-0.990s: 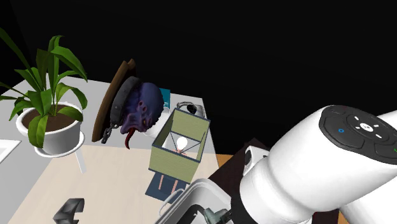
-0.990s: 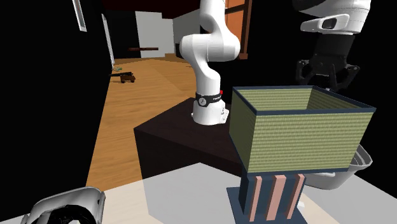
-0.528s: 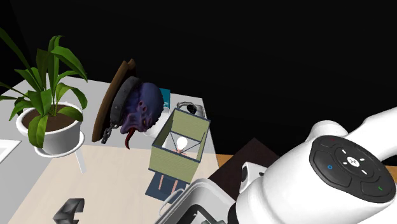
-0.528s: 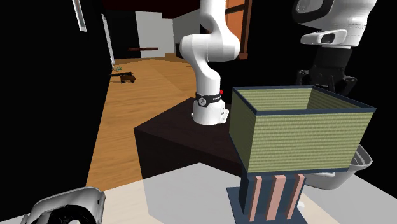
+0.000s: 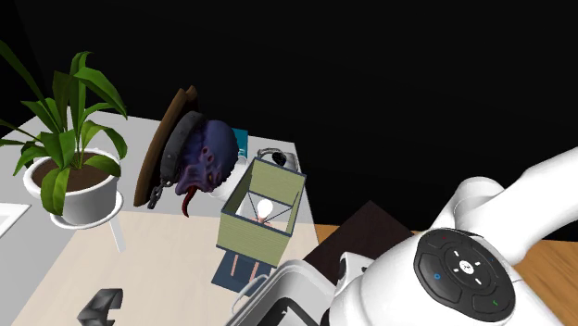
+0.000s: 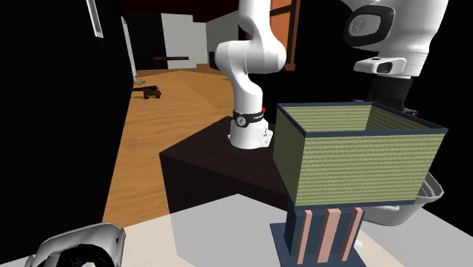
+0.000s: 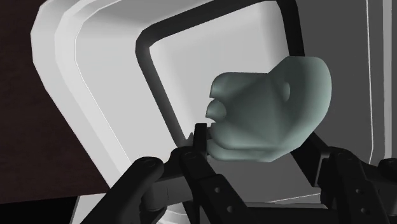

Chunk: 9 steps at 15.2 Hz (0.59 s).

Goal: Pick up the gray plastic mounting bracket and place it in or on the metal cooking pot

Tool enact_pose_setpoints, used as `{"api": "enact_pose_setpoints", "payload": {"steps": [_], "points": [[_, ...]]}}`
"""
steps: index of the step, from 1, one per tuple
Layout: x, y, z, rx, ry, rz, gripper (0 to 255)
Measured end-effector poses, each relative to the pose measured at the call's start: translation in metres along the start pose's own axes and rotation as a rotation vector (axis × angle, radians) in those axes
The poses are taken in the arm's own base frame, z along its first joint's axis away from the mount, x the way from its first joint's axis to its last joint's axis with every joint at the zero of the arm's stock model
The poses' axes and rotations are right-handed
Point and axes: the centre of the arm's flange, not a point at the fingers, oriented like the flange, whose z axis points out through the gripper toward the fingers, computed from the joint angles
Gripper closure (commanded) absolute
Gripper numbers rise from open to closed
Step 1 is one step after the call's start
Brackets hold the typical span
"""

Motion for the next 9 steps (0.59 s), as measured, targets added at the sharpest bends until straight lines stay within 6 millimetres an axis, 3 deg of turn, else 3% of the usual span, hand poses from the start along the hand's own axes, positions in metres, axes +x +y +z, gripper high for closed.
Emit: {"api": "enact_pose_setpoints", "payload": {"steps": [7, 8, 9], "points": [[-0.0005, -0.0006, 0.0101, 0.001, 0.000, 0.000, 255], [-0.0005, -0.0006, 0.0101, 0.001, 0.000, 0.000, 0], [-0.0005, -0.0006, 0.0101, 0.001, 0.000, 0.000, 0]]}}
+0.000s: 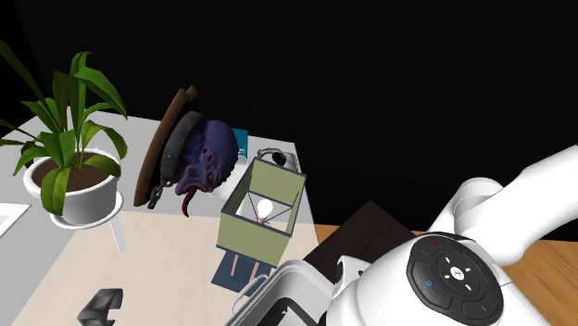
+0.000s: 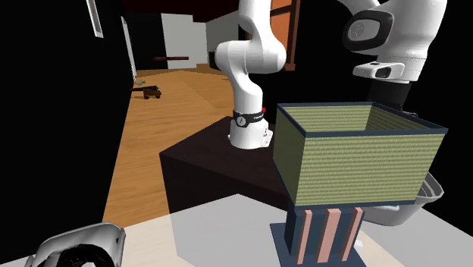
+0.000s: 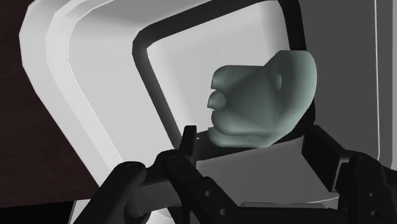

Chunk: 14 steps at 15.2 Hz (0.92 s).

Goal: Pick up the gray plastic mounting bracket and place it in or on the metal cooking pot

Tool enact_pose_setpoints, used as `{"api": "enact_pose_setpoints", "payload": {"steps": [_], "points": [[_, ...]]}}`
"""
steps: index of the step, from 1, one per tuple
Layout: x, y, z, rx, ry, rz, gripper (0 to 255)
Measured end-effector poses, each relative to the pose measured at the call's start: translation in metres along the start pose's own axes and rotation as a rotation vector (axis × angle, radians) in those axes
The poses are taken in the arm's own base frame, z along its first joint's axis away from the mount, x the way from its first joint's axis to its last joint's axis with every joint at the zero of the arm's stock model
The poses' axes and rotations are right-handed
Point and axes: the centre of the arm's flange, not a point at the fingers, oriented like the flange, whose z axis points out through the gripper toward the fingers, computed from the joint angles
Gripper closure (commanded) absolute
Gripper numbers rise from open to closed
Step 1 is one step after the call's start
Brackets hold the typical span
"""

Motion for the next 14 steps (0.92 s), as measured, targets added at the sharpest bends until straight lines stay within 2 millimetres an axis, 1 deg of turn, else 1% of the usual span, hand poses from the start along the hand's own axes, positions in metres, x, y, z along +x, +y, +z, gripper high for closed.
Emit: {"api": "enact_pose_setpoints", "payload": {"steps": [5, 6, 9, 11, 14], "points": [[0.000, 0.000, 0.000, 0.000, 0.000, 0.000, 0], [0.001, -0.001, -0.007, 0.001, 0.001, 0.000, 0], [0.000, -0.001, -0.039, 0.001, 0.002, 0.001, 0], [0.000, 0.000, -0.046, 0.000, 0.001, 0.000, 0], [0.000, 0.000, -0.050, 0.000, 0.000, 0.000, 0]]}}
